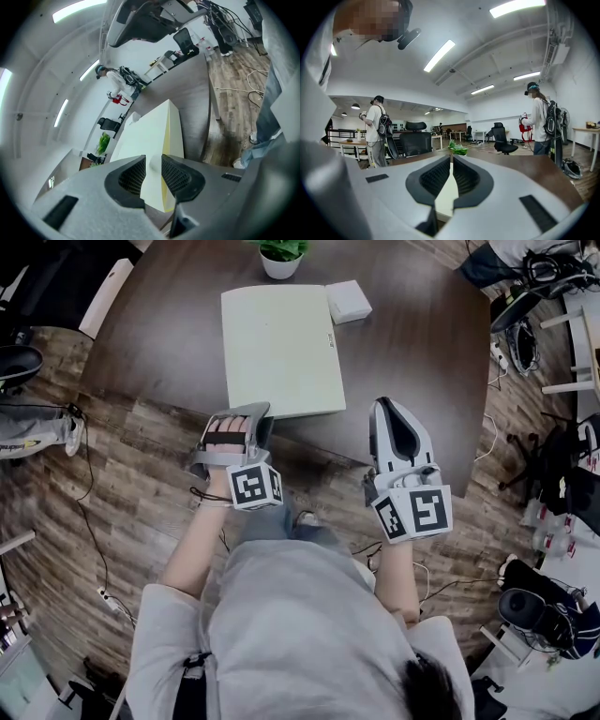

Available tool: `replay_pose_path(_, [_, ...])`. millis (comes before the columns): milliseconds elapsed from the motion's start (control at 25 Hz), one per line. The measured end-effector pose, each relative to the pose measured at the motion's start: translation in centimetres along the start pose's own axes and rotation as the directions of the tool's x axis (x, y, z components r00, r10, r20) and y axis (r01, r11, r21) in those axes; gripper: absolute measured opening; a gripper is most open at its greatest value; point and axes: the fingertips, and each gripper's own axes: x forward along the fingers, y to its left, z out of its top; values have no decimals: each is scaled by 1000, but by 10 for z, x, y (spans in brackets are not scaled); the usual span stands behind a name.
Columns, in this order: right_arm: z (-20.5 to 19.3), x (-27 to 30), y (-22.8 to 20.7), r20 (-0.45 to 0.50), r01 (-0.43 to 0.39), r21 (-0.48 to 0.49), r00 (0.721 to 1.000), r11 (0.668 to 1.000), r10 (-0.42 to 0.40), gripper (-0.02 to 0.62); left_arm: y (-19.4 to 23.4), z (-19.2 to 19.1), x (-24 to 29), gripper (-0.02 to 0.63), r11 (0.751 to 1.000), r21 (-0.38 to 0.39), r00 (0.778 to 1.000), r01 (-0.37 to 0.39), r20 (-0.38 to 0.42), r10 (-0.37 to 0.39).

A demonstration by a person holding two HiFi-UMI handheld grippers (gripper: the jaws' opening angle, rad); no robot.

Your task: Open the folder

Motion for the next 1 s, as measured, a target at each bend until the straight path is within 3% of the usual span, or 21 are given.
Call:
replay_pose_path(200, [0,-1,0,1,0,1,1000,1000,0,23,-2,1,1,75,997,48,998,-67,-1,67])
replay_pose_path(320, [-1,-3,1,0,-1,1,1000,1000,1,21,-3,-1,0,49,995,35,996,-94,6,93])
replay_pose_path(560, [0,-3,0,0,-1,2,1000,1000,1,22,1,-2,0,38,986,-161,997,-39,59,49])
replay_pose_path(720, [0,-4,1,4,-5,4,1000,1000,4,22,1,-3,-1,32,958,-287,994,29,105,1])
replay_pose_path(1000, [-1,-5,2,7,-8,13,1000,1000,8,22,3,-7,-6,31,899,-419,982,124,183,-51])
